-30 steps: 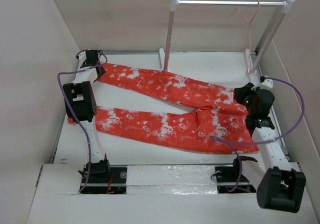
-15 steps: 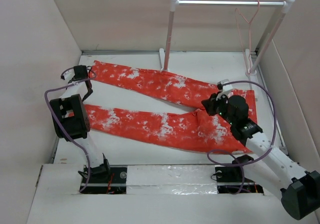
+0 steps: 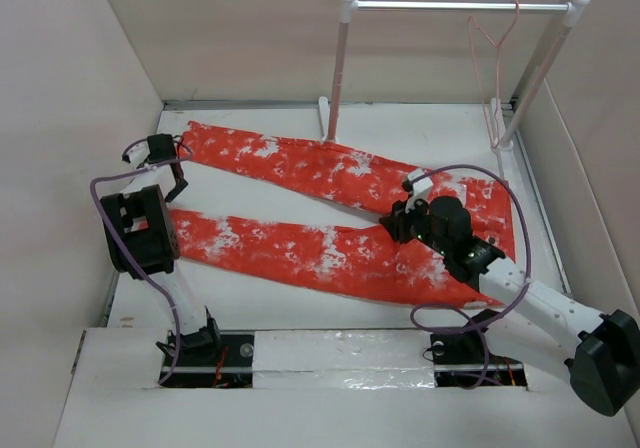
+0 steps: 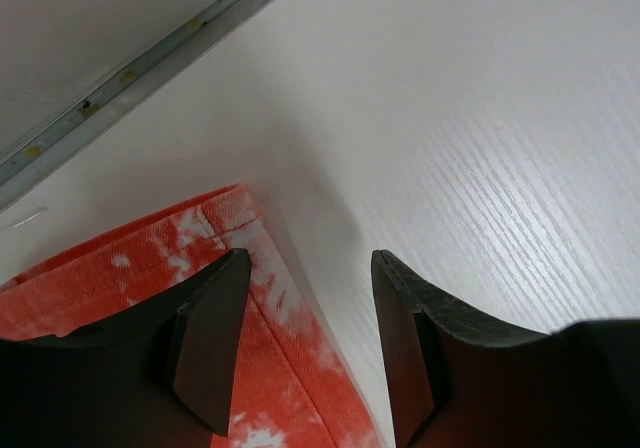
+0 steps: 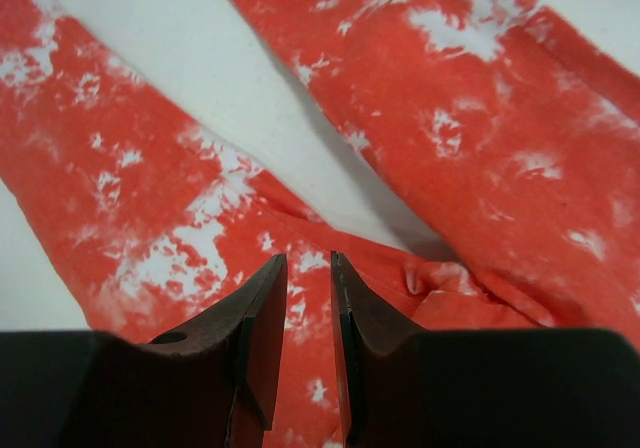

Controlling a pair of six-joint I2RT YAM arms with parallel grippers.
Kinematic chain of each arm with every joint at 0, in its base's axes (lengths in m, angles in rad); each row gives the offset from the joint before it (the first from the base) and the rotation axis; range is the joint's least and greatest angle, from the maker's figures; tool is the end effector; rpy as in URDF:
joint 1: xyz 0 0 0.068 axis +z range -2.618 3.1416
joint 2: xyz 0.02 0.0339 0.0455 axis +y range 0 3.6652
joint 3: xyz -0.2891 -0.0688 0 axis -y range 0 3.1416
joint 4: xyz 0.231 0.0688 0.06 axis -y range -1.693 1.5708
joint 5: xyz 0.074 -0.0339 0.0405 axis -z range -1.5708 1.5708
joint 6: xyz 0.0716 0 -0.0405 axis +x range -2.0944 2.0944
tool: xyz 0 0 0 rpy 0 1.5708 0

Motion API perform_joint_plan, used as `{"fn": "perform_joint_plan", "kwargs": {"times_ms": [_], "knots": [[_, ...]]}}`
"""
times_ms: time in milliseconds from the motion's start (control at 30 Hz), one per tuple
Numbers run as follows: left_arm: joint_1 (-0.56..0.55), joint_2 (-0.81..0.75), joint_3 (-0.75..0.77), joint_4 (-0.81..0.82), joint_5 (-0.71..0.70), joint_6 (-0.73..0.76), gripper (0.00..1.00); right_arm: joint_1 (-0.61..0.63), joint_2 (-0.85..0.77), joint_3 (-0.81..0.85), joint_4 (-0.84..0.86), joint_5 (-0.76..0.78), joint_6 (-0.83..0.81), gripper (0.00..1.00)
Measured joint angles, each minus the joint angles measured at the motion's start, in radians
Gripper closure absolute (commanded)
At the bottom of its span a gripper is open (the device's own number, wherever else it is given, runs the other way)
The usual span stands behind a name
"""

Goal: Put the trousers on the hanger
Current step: Flatten out the trousers at the center of the board.

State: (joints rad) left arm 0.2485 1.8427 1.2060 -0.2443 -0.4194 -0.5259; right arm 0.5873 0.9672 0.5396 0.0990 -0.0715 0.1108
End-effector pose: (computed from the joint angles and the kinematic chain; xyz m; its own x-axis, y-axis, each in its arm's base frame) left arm 0.3881 0.1285 0.1954 -0.4078 -0.5765 -0.7081 -0.7869 0.6153 -0.0478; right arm 0.1875 0.1309 0.2634 -0.3343 -0.0901 -0.9381 -0.5755 0.8078 0.1276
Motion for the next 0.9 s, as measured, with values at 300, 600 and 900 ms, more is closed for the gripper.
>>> {"fn": "perform_joint_plan", "kwargs": {"times_ms": [300, 600, 900], "knots": [[-0.002, 0.087, 0.034, 0.023, -0.012, -0.013, 0.85, 0.009, 0.028, 0.0, 0.013, 0.04, -0.003, 0.7], [-0.005, 0.023, 0.016, -0.002, -0.016, -0.011, 1.0, -0.006, 0.003, 0.0, 0.02, 0.047, -0.003, 0.7], [-0.005, -0.507, -0.138, 0.012, -0.002, 0.01, 1.0, -0.026, -0.092, -0.032, 0.019, 0.046, -0.002, 0.7]]}}
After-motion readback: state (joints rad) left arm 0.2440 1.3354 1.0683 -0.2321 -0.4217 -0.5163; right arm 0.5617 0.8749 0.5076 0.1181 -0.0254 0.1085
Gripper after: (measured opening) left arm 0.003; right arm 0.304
